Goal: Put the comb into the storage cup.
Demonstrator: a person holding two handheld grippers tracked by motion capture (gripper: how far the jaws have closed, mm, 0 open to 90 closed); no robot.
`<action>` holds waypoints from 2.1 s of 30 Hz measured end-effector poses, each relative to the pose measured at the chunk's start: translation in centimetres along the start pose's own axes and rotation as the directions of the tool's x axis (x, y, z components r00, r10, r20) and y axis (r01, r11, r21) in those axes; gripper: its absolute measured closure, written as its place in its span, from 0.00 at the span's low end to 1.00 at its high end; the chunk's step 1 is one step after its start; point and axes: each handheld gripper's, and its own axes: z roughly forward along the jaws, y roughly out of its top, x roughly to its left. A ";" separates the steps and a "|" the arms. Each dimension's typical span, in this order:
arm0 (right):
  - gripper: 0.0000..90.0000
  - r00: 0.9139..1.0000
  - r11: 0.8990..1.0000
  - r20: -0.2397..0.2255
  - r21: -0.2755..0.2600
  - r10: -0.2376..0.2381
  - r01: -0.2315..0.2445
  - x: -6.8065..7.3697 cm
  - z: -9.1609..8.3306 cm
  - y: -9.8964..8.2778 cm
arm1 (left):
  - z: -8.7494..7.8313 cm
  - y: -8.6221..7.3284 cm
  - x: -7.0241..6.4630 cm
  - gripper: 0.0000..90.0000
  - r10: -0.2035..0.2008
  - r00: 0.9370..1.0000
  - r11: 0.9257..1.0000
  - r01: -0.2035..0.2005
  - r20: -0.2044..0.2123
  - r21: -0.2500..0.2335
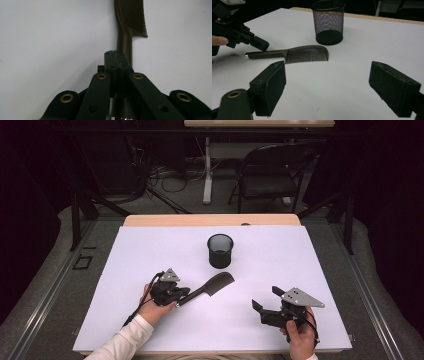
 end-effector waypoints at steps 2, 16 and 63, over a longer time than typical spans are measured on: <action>0.16 1.000 1.000 0.000 0.001 0.001 -0.001 0.0 0.0 0.0 | -0.1 0.0 -0.1 1.00 -0.004 1.000 1.000 0.004 0.002 0.000; 0.16 1.000 1.000 0.000 0.001 0.003 -0.003 0.0 0.0 0.0 | 0.0 -0.1 0.2 0.97 -0.030 1.000 0.999 0.030 -0.002 -0.018; 0.16 1.000 1.000 -0.001 0.013 0.001 -0.001 0.0 0.1 0.0 | -4.7 1.0 0.2 0.25 -0.075 0.996 0.967 0.086 0.051 -0.241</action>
